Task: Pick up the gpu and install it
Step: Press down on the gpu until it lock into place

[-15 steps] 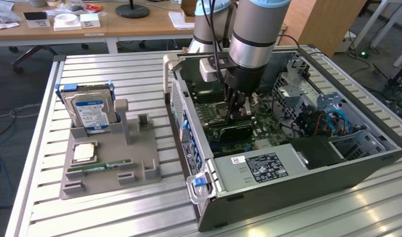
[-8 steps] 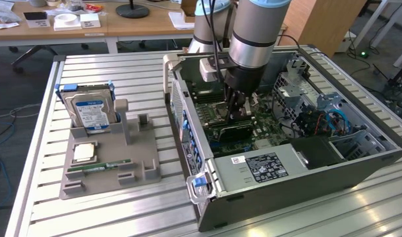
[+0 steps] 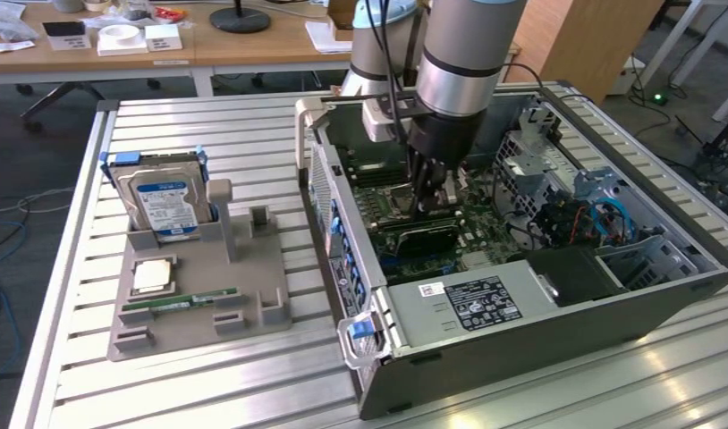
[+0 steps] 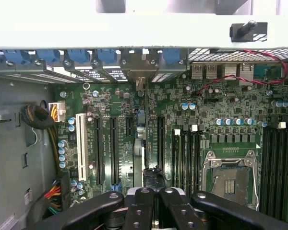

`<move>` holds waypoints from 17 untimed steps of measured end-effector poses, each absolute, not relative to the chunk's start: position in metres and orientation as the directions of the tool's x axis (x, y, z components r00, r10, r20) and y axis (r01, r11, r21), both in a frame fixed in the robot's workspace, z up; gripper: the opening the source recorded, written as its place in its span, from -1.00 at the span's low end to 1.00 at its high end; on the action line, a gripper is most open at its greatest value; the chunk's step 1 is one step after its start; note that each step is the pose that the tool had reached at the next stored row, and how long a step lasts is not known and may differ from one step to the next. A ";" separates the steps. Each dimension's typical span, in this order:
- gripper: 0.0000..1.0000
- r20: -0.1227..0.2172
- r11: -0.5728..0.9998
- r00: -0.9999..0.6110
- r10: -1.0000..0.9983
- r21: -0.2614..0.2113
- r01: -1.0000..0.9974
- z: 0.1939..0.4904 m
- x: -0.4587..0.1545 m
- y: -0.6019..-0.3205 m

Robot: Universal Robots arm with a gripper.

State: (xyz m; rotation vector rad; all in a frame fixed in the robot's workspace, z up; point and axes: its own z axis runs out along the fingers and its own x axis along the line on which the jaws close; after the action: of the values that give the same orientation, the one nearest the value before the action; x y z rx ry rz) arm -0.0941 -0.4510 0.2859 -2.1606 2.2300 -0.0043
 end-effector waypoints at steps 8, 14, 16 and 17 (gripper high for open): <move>-0.79 -0.024 0.032 -0.031 -0.999 -0.027 -0.999 0.294 -0.094 -0.451; -0.79 -0.024 0.032 -0.031 -0.999 -0.027 -0.999 0.301 -0.094 -0.451; -0.79 -0.024 0.032 -0.031 -0.999 -0.027 -0.999 0.303 -0.094 -0.451; -0.79 -0.024 0.032 -0.031 -0.999 -0.027 -0.999 0.305 -0.094 -0.451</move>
State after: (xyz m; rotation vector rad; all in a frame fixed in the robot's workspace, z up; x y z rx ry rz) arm -0.0941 -0.4510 0.3046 -2.1606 2.2300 -0.0043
